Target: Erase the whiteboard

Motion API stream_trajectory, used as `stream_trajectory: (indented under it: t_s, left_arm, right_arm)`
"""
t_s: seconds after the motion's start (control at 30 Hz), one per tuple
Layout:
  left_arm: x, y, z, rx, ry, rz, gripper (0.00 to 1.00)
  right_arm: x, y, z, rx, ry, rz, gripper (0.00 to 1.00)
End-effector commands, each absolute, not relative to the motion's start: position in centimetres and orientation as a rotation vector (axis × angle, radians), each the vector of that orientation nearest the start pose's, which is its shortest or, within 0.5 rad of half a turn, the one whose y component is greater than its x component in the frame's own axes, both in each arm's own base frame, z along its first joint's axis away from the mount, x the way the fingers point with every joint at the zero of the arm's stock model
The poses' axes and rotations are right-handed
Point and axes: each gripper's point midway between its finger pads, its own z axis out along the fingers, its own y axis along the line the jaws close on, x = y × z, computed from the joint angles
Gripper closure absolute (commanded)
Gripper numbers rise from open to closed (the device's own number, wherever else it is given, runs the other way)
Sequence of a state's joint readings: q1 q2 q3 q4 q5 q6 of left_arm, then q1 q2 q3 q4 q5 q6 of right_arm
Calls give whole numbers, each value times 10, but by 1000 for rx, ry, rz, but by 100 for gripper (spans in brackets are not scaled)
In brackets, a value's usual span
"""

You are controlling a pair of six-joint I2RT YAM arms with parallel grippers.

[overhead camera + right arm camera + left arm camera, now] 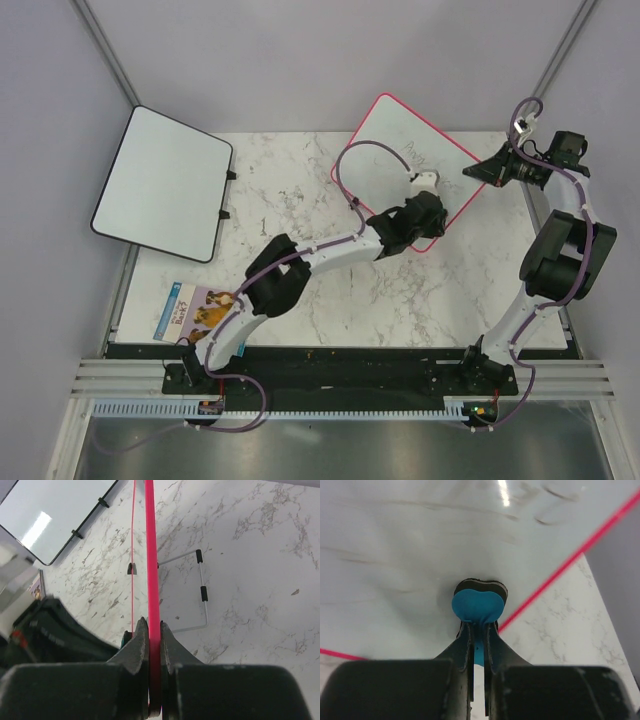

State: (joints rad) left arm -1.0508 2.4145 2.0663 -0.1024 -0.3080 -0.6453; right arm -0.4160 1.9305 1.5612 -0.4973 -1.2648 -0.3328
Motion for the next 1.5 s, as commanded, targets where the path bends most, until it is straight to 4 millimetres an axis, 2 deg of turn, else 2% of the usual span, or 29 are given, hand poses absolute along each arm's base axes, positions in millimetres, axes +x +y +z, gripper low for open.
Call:
stream_trajectory:
  t_s: [0.0, 0.1, 0.13, 0.17, 0.2, 0.23, 0.27, 0.3, 0.37, 0.4, 0.47, 0.5, 0.57, 0.67, 0.77, 0.8, 0.83, 0.87, 0.93, 0.97, 1.0, 1.03, 1.07, 1.13, 1.17, 1.23, 1.27, 1.37, 1.47]
  left_arm:
    - [459, -466, 139, -18, 1948, -514, 98]
    - [473, -447, 138, -45, 1962, -478, 98]
    - [485, -436, 141, -72, 1955, -463, 98]
    - [492, -432, 135, -87, 1961, -453, 98]
    - [504, -424, 141, -115, 1944, -448, 98]
    - [508, -419, 136, -114, 1962, -423, 98]
    - [513, -415, 125, -113, 1975, -400, 98]
    - [524, -410, 132, -133, 1956, -392, 98]
    - [535, -403, 120, -135, 1965, -350, 98]
    - [543, -399, 126, -153, 1947, -344, 98]
    - [550, -395, 123, -163, 1945, -330, 98]
    - [556, -392, 120, -170, 1942, -323, 98]
    - [560, -390, 119, -167, 1937, -318, 98]
    - [561, -401, 124, -118, 1922, -375, 98]
    - [555, -428, 139, -35, 1892, -499, 98]
    - [549, -444, 151, 13, 1875, -551, 98]
    - [546, -452, 152, 65, 1866, -551, 98]
    - [544, -464, 170, 103, 1828, -582, 98]
    - [527, -493, 174, 237, 1801, -615, 98]
    - [511, -514, 186, 312, 1771, -670, 98]
    - [503, -524, 190, 357, 1754, -686, 98]
    - [495, -533, 186, 432, 1741, -678, 98]
    - [476, -552, 189, 510, 1721, -718, 98]
    - [457, -568, 183, 637, 1692, -718, 98]
    - [439, -581, 177, 700, 1684, -731, 98]
    - [416, -596, 167, 822, 1663, -739, 98]
    - [397, -609, 159, 878, 1652, -761, 98]
    - [357, -627, 138, 1051, 1632, -752, 98]
    - [341, -636, 126, 1112, 1611, -661, 98]
  right_arm:
    - [438, 3, 124, -529, 2056, 965, 100]
    - [439, 3, 125, -528, 2057, 964, 100]
    - [439, 3, 125, -529, 2059, 962, 100]
    - [440, 3, 126, -529, 2058, 960, 100]
    - [440, 1, 125, -525, 2064, 955, 100]
    - [441, 1, 126, -525, 2067, 953, 100]
    - [441, 1, 125, -517, 2075, 960, 100]
    - [442, 0, 125, -512, 2083, 957, 100]
    - [445, -3, 125, -496, 2110, 954, 100]
    - [440, -3, 123, -492, 2136, 973, 100]
    - [443, -6, 125, -543, 2141, 949, 100]
    - [434, -3, 124, -540, 2172, 981, 100]
    - [433, -3, 125, -569, 2177, 976, 100]
    - [426, -1, 121, -599, 2195, 967, 100]
    - [423, 3, 118, -629, 2209, 958, 100]
    - [423, 6, 118, -641, 2212, 959, 100]
    - [422, 8, 119, -652, 2212, 954, 100]
    - [423, 7, 118, -660, 2219, 941, 100]
    - [423, 10, 119, -669, 2224, 934, 100]
    - [424, 10, 119, -668, 2226, 930, 100]
    - [424, 11, 120, -665, 2228, 936, 100]
    - [425, 12, 120, -661, 2231, 937, 100]
    - [425, 13, 119, -662, 2235, 937, 100]
    - [426, 13, 120, -665, 2235, 932, 100]
    - [426, 14, 119, -661, 2239, 938, 100]
    - [426, 15, 122, -669, 2236, 931, 100]
    - [425, 16, 121, -670, 2238, 935, 100]
    - [425, 17, 123, -675, 2235, 931, 100]
    - [425, 18, 124, -681, 2237, 924, 100]
